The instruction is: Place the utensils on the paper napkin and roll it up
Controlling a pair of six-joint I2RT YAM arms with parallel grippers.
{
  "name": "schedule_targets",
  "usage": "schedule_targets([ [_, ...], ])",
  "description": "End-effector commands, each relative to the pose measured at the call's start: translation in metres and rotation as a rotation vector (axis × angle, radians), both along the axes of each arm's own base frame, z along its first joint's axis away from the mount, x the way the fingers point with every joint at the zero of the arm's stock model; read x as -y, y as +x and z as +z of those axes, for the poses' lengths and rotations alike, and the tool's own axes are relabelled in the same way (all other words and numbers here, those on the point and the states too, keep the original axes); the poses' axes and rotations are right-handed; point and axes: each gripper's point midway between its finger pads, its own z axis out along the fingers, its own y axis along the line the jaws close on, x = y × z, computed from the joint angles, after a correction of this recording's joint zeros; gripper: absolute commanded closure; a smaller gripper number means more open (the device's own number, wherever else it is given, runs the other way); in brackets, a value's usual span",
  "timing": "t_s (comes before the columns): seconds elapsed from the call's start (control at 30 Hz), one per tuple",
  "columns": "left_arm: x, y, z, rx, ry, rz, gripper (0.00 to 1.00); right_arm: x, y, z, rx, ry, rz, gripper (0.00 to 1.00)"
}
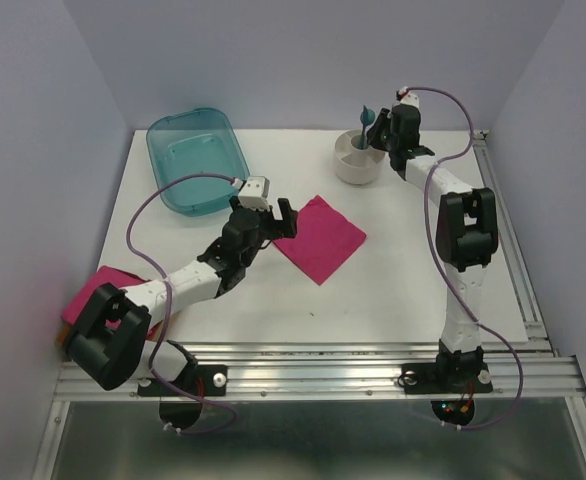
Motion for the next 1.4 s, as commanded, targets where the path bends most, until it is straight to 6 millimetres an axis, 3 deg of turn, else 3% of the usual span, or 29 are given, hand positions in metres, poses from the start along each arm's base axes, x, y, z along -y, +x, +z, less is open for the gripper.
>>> schedule_targets([
  [0.0, 0.009, 0.006, 0.033, 0.077, -0.034, -0.017, 0.02, -0.001, 0.011, 0.042, 0.133, 0.003, -0.002, 0.72],
  [0.2, 0.014, 0.007, 0.029, 0.066, -0.024, -0.028, 0.02, -0.001, 0.014, 0.041, 0.136, -0.005, 0.001, 0.9],
  [0.4, 0.016, 0.008, 0.028, 0.064, -0.018, -0.035, 0.02, 0.005, 0.01, 0.062, 0.174, -0.024, -0.015, 0.93],
  [0.73, 0.018, 0.006, 0.029, 0.063, -0.02, -0.043, 0.02, 0.023, -0.01, 0.128, 0.286, -0.079, -0.078, 0.94],
  [0.77, 0.019, 0.006, 0.028, 0.062, -0.019, -0.046, 0.02, 0.027, -0.014, 0.143, 0.313, -0.078, -0.093, 0.94],
  [0.87, 0.02, 0.006, 0.027, 0.061, -0.017, -0.048, 0.02, 0.028, -0.024, 0.16, 0.34, -0.076, -0.09, 0.95],
  [1.0, 0.019, 0.006, 0.028, 0.061, -0.012, -0.044, 0.02, 0.024, -0.05, 0.195, 0.372, -0.035, -0.056, 0.95],
  [1.13, 0.018, 0.006, 0.027, 0.06, -0.011, -0.042, 0.02, 0.015, -0.072, 0.192, 0.304, 0.015, 0.005, 0.95],
  [1.2, 0.019, 0.006, 0.027, 0.057, -0.009, -0.044, 0.02, 0.005, -0.082, 0.184, 0.23, 0.05, 0.053, 0.95],
  [1.23, 0.019, 0.006, 0.027, 0.057, -0.011, -0.046, 0.02, -0.009, -0.095, 0.169, 0.137, 0.069, 0.134, 0.95],
  [1.27, 0.019, 0.006, 0.027, 0.056, -0.009, -0.047, 0.02, -0.008, -0.099, 0.166, 0.107, 0.077, 0.13, 0.95],
  [1.3, 0.021, 0.007, 0.028, 0.057, -0.011, -0.051, 0.02, -0.021, -0.107, 0.168, 0.079, 0.122, 0.195, 0.95],
  [1.37, 0.024, 0.007, 0.022, 0.036, 0.002, -0.062, 0.02, -0.032, -0.122, 0.152, -0.019, 0.16, 0.249, 0.95],
])
